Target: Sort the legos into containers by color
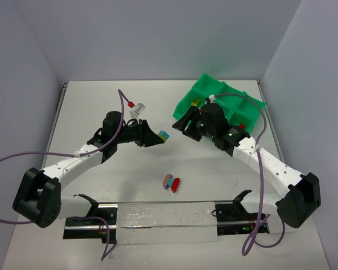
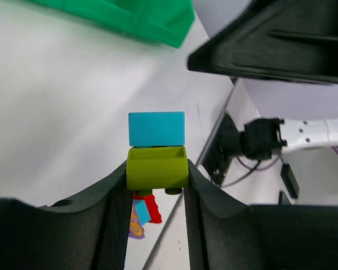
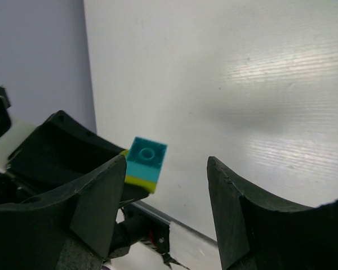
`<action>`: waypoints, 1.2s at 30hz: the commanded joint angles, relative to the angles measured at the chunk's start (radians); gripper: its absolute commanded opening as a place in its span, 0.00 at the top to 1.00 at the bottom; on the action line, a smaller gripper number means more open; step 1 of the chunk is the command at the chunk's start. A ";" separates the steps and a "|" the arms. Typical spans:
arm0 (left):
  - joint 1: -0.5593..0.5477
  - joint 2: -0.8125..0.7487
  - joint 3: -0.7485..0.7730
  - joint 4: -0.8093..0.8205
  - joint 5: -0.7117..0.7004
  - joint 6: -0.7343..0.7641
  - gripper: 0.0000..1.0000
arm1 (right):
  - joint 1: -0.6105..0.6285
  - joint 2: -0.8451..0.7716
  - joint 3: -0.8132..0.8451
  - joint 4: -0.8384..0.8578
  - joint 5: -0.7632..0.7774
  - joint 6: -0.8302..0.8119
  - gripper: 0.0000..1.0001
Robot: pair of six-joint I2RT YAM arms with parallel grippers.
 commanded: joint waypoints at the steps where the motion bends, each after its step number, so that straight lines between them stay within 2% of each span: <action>1: 0.009 -0.007 0.069 0.032 0.203 0.050 1.00 | -0.003 -0.018 0.044 -0.076 0.019 -0.076 0.32; 5: 0.012 0.005 0.115 -0.010 0.282 0.080 1.00 | 0.031 0.013 0.132 -0.081 0.017 -0.093 0.30; 10: 0.016 0.000 0.125 -0.029 0.243 0.089 1.00 | 0.033 0.064 0.159 -0.076 -0.013 -0.056 0.29; 15: 0.016 0.017 0.122 -0.026 0.214 0.077 1.00 | 0.039 0.090 0.119 0.003 -0.115 0.020 0.29; 24: 0.018 0.018 0.133 -0.052 0.146 0.101 1.00 | 0.046 0.068 0.043 0.052 -0.175 0.087 0.31; 36: 0.018 0.009 0.136 -0.113 0.075 0.164 1.00 | 0.047 0.087 0.032 0.116 -0.250 0.140 0.54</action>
